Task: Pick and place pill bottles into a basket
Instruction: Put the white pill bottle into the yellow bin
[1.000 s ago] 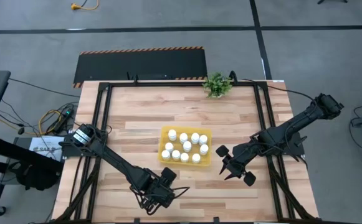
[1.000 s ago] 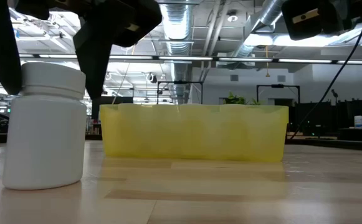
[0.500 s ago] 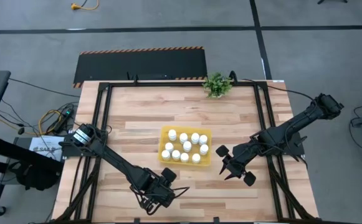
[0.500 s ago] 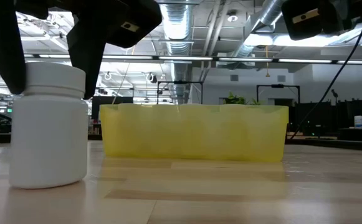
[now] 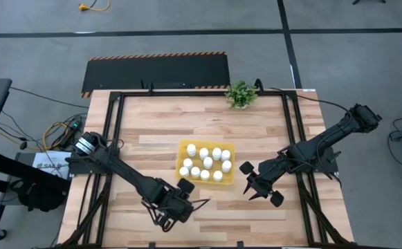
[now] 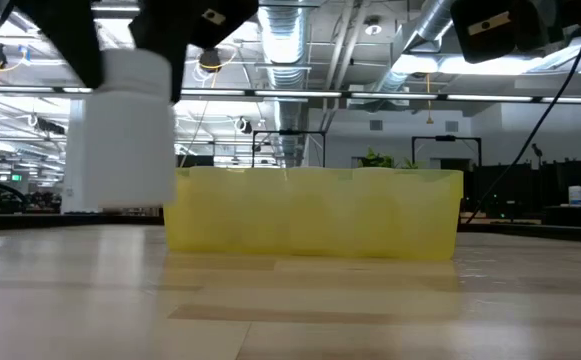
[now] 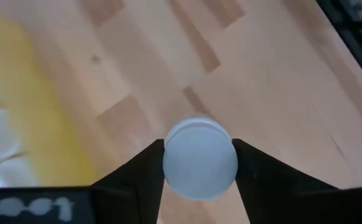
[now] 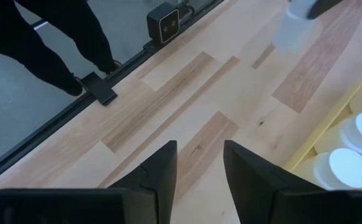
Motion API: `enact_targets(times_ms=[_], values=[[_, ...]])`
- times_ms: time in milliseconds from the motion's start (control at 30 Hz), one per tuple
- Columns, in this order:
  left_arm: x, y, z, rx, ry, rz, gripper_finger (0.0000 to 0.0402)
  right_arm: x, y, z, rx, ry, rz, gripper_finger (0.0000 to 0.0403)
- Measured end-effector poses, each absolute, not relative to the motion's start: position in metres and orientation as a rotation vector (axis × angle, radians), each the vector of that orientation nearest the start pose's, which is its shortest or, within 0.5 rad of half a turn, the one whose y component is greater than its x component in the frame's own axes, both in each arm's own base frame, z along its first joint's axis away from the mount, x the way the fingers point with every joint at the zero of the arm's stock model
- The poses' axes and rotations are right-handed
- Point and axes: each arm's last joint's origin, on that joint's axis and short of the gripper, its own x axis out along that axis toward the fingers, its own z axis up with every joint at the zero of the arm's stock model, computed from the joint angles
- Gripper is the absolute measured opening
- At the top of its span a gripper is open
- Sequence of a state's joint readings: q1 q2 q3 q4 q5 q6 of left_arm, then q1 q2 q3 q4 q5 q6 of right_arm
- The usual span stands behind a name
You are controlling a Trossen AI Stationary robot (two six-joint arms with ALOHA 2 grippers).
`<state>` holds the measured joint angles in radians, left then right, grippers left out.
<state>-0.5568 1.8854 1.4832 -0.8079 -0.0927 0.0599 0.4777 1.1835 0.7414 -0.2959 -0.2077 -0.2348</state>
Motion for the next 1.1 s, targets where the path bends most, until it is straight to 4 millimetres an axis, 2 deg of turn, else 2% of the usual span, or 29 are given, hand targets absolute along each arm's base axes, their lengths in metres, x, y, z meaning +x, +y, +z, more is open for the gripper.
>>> enact_targets(times_ms=[233, 533, 700, 833, 1100], values=[[0.328, -0.173, 0.253, 0.35, 1.104, -0.355, 0.015, 0.209, 0.115, 0.233, -0.316, 0.664, 0.738, 0.0124], [0.335, -0.115, 0.287, 0.184, 1.036, -0.165, 0.0164, 0.216, 0.107, 0.236, -0.3, 0.632, 0.696, 0.0124], [0.338, -0.08, 0.298, 0.149, 1.01, -0.102, 0.0154, 0.224, 0.091, 0.236, -0.276, 0.632, 0.625, 0.0124], [0.342, -0.055, 0.298, 0.143, 1.026, -0.116, 0.0156, 0.23, 0.074, 0.236, -0.244, 0.644, 0.548, 0.0124], [0.344, -0.024, 0.312, 0.233, 1.042, -0.15, 0.0159, 0.238, 0.039, 0.235, -0.091, 0.692, 0.263, 0.0124]])
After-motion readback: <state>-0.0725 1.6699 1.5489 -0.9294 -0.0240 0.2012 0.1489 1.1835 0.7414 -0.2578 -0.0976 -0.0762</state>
